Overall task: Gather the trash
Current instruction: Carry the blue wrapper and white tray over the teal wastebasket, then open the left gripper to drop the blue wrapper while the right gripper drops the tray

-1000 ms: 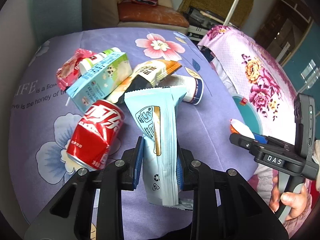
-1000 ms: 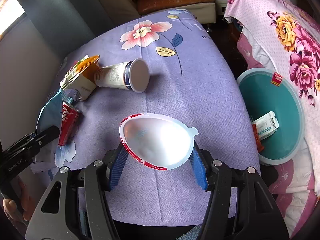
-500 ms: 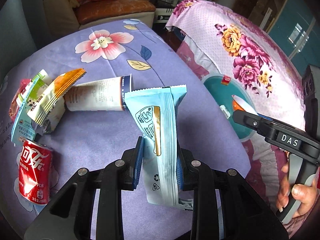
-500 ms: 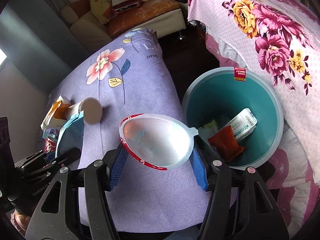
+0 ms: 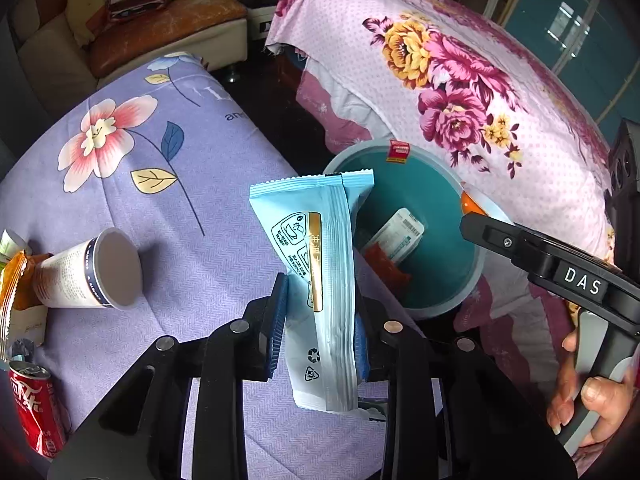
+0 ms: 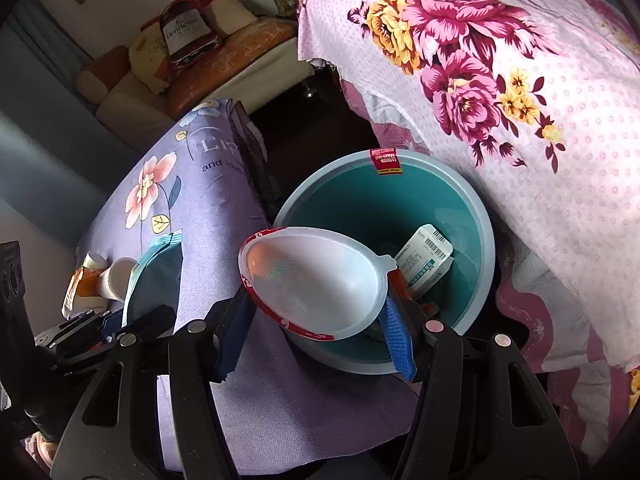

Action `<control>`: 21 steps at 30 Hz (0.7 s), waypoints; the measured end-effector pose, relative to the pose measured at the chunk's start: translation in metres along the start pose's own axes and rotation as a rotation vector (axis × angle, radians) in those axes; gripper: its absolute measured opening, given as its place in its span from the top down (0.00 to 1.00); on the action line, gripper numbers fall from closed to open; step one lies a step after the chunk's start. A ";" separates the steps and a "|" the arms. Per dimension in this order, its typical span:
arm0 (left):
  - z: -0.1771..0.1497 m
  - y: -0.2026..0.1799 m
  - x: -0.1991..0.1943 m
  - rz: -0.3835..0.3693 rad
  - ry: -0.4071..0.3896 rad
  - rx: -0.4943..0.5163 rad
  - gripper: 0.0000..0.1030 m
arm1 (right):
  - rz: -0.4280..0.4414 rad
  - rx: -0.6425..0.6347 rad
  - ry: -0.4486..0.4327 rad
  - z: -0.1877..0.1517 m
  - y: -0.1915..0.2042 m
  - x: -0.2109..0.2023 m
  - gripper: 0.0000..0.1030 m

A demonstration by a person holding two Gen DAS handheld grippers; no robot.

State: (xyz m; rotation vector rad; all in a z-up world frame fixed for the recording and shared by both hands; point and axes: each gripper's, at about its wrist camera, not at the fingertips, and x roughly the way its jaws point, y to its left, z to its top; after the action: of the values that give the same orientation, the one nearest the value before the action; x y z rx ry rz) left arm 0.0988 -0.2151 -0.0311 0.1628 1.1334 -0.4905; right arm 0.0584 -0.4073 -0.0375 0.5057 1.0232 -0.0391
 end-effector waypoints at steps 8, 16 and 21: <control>0.018 -0.029 0.020 -0.028 0.025 0.036 0.70 | -0.028 0.048 -0.008 0.007 -0.031 -0.004 0.45; 0.030 -0.047 0.033 -0.034 0.025 0.052 0.59 | -0.045 0.078 -0.012 0.011 -0.048 -0.004 0.45; 0.031 -0.050 0.038 -0.031 0.024 0.054 0.28 | -0.055 0.079 -0.004 0.011 -0.051 -0.001 0.45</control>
State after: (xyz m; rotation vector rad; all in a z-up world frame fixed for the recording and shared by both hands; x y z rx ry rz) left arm 0.1143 -0.2816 -0.0463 0.1993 1.1480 -0.5482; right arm 0.0536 -0.4570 -0.0517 0.5487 1.0347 -0.1299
